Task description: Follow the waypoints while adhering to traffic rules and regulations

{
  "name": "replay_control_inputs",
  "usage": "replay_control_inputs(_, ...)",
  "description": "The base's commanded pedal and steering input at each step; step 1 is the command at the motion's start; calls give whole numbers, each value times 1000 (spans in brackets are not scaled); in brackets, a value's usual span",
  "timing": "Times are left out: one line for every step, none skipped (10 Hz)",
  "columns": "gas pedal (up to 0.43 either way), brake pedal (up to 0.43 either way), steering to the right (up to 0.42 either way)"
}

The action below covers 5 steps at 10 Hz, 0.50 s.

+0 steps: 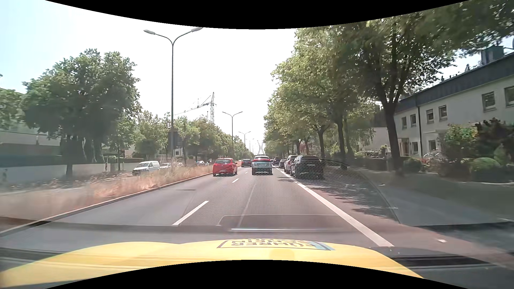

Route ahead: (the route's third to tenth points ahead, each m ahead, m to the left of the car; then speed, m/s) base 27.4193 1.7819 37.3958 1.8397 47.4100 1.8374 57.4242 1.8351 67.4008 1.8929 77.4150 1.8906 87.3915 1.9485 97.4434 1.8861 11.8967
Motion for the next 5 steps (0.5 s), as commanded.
replay_control_inputs(197,0,7)
replay_control_inputs(197,0,6)
replay_control_inputs(197,0,5)
replay_control_inputs(197,0,2)
replay_control_inputs(197,0,1)
